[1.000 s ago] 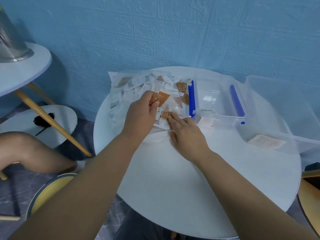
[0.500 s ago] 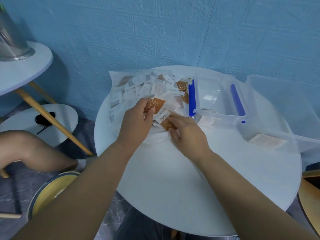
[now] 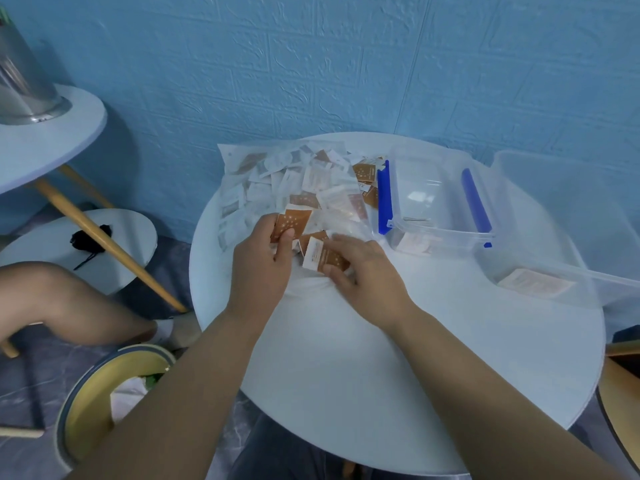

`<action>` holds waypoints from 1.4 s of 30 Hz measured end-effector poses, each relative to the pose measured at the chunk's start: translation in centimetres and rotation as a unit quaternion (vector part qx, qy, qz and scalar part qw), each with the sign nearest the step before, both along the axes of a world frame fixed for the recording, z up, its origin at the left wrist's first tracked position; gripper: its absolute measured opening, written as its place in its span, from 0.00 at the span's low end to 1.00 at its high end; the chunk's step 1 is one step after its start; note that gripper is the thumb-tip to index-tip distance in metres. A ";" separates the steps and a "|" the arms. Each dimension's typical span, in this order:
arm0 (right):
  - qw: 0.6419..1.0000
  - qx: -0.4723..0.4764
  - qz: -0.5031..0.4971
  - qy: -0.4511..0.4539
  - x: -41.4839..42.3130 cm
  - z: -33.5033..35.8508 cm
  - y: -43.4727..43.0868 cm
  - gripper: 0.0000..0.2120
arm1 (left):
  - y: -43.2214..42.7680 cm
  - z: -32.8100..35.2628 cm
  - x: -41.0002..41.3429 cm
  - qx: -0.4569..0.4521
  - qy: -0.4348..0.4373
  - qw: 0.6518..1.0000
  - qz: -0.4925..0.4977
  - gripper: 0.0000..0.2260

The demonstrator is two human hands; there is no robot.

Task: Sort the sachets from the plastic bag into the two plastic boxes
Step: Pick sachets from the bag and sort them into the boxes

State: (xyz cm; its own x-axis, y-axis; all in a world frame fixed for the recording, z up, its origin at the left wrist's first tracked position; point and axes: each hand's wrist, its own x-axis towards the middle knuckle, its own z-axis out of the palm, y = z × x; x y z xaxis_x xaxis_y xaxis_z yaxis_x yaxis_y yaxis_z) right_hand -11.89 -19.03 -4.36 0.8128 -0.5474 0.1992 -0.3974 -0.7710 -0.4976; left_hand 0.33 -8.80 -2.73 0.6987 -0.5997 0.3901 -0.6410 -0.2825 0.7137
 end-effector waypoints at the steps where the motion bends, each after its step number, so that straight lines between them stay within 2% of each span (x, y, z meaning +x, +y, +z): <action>1: 1.000 0.002 -0.017 0.015 0.2 0.1 -0.1 0.21 | 0.1 -0.1 -0.1 -0.004 0.002 1.000 0.000 0.10; 4: 0.998 -0.016 -0.022 0.055 0.7 0.3 0.0 0.23 | 0.4 -0.5 -0.4 -0.017 0.010 1.000 0.011 0.09; 8: 1.000 0.001 -0.002 0.029 0.5 0.2 0.3 0.20 | 1.3 -1.2 -1.1 -0.047 0.021 0.998 0.025 0.09; 12: 0.998 0.057 -0.013 -0.001 0.5 0.9 -0.1 0.23 | 1.8 -1.7 -1.3 -0.057 0.041 0.997 0.028 0.09; 14: 0.998 0.053 -0.008 0.027 0.8 1.1 -0.4 0.24 | 1.7 -1.7 -1.3 -0.054 0.052 0.997 0.027 0.09; 19: 0.990 -0.024 0.061 0.128 1.7 1.5 -0.4 0.26 | 1.4 -2.1 -1.1 -0.037 0.059 0.997 0.026 0.10; 23: 0.987 -0.001 0.070 0.143 2.2 1.7 -0.7 0.28 | 1.3 -2.1 -0.9 -0.022 0.062 0.998 0.024 0.10; 27: 0.990 0.065 0.053 0.115 2.1 2.5 -0.8 0.30 | 1.6 -2.2 -0.7 -0.039 0.091 0.995 0.018 0.10; 32: 0.990 0.117 0.048 0.069 1.4 3.8 -0.3 0.14 | 1.7 -2.4 -0.6 -0.057 0.097 0.993 0.028 0.11; 37: 0.989 0.133 0.057 0.030 0.2 3.7 0.1 0.08 | 1.9 -2.2 -0.8 -0.078 0.082 0.993 -0.014 0.08; 42: 0.985 0.147 0.060 -0.068 -2.3 3.8 0.5 0.09 | 1.9 -1.7 -2.0 -0.082 0.054 0.992 -0.076 0.11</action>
State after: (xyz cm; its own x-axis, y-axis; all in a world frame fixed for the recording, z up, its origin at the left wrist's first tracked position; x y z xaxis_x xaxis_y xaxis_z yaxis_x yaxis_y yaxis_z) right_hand -14.23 -18.55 -0.55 0.8520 -0.4991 0.1582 -0.2261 -0.6233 -0.7486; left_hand -1.72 -6.93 -4.45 0.6482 -0.6351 0.4200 -0.5851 -0.0625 0.8085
